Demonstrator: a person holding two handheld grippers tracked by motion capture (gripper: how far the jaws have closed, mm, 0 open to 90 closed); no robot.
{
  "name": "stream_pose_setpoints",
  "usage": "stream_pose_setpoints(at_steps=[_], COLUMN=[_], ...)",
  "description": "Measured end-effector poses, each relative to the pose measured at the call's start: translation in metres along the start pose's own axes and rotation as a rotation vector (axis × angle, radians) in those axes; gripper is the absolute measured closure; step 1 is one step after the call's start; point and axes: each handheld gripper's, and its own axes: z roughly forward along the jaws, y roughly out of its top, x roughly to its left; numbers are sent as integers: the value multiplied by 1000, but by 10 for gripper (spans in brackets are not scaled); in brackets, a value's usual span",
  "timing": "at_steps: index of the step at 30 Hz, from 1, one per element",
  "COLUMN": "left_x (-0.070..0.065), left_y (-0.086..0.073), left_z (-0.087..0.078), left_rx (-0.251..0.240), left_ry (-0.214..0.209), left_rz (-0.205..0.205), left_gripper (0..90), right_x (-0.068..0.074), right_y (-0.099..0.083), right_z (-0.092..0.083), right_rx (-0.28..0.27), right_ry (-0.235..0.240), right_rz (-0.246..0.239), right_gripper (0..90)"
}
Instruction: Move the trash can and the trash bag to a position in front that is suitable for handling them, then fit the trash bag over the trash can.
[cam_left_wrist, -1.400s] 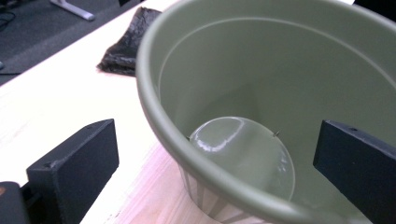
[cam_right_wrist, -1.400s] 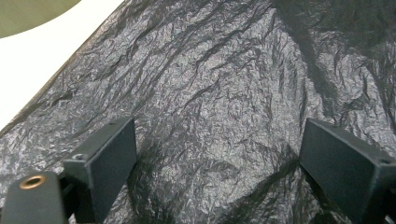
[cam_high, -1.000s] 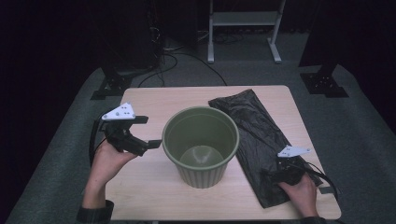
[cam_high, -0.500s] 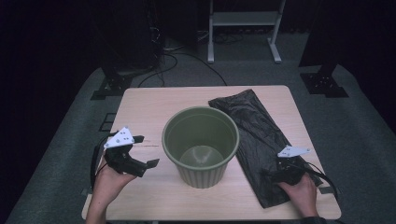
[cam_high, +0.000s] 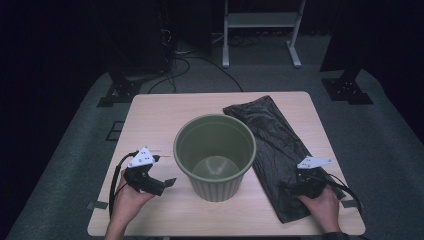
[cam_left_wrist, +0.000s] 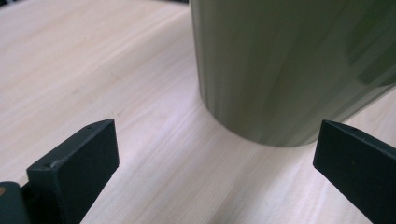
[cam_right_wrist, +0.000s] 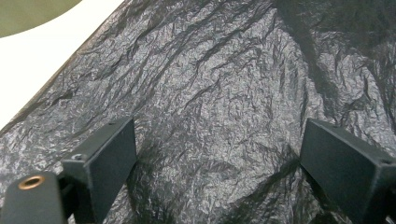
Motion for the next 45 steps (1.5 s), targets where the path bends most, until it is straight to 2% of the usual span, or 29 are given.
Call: stream_pose_setpoints(at_steps=[6, 9, 14, 26, 36, 42, 43, 44, 45], left_x=[4, 7, 7, 6, 7, 7, 7, 7, 7], left_y=[-16, -27, -35, -46, -47, -47, -47, -47, -47], left_z=[18, 27, 35, 50, 49, 49, 49, 49, 49], left_rx=[19, 23, 43, 119, 121, 121, 121, 121, 121], left_ry=[11, 9, 18, 40, 44, 44, 44, 44, 44], left_rz=[-18, -44, -44, -19, -33, -34, -34, -34, -34], left_gripper=[0, 0, 0, 0, 0, 0, 0, 0, 0], right_x=[0, 0, 0, 0, 0, 0, 1, 1, 2], right_y=[0, 0, 0, 0, 0, -1, -2, -2, -4], right_z=[0, 0, 0, 0, 0, -2, -3, -3, -6], right_rx=[0, 0, 0, 0, -1, -13, -26, -26, -42], right_ry=[0, 0, 0, 0, 0, 2, 12, 12, 26], right_rz=[-1, -1, 0, -1, 0, -2, -7, -7, -18], right_gripper=[94, 94, 93, 93, 96, 163, 288, 288, 407])
